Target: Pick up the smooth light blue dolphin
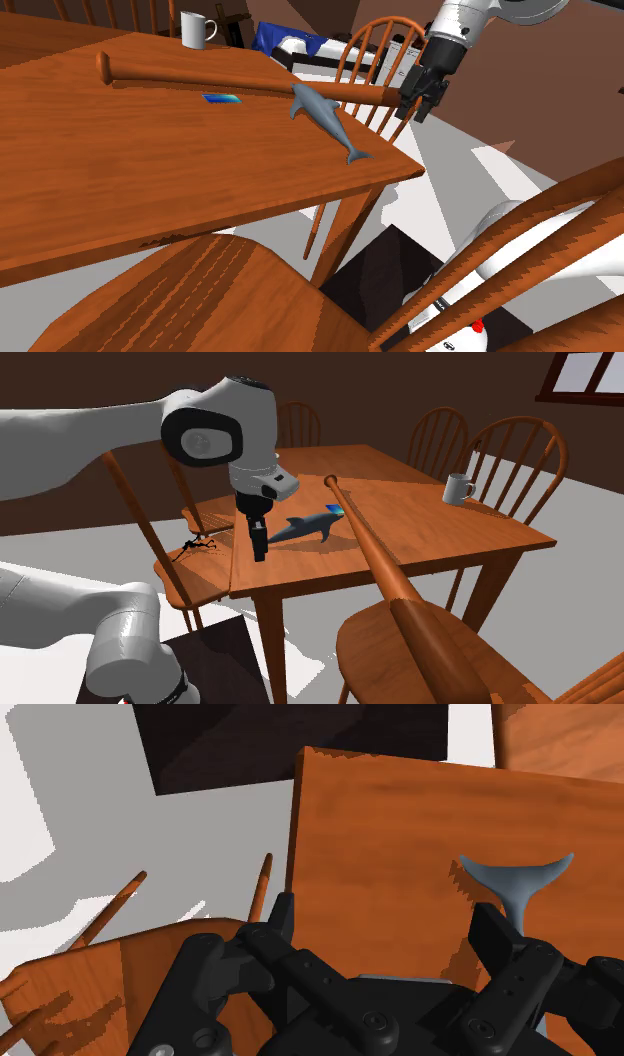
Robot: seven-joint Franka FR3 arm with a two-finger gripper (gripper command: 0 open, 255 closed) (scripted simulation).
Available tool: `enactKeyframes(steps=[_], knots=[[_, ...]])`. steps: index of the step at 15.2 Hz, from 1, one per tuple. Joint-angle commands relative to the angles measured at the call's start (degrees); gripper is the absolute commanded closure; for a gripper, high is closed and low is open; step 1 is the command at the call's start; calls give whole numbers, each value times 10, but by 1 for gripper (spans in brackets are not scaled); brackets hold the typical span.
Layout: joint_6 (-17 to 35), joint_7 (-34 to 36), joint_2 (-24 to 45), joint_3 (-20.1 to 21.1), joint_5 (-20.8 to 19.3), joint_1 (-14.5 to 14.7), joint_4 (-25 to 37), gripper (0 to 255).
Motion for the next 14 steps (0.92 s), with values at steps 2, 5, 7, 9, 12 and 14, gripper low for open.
enactKeyframes(steps=[2,5,7,9,12,14], knots=[[10,6,17,7,4,3,10,0],[39,23,69,29,14,12,46,0],[55,34,105,42,18,17,73,0],[69,46,141,56,20,21,102,0],[87,64,196,75,20,27,151,0],[95,76,234,88,17,30,187,0]])
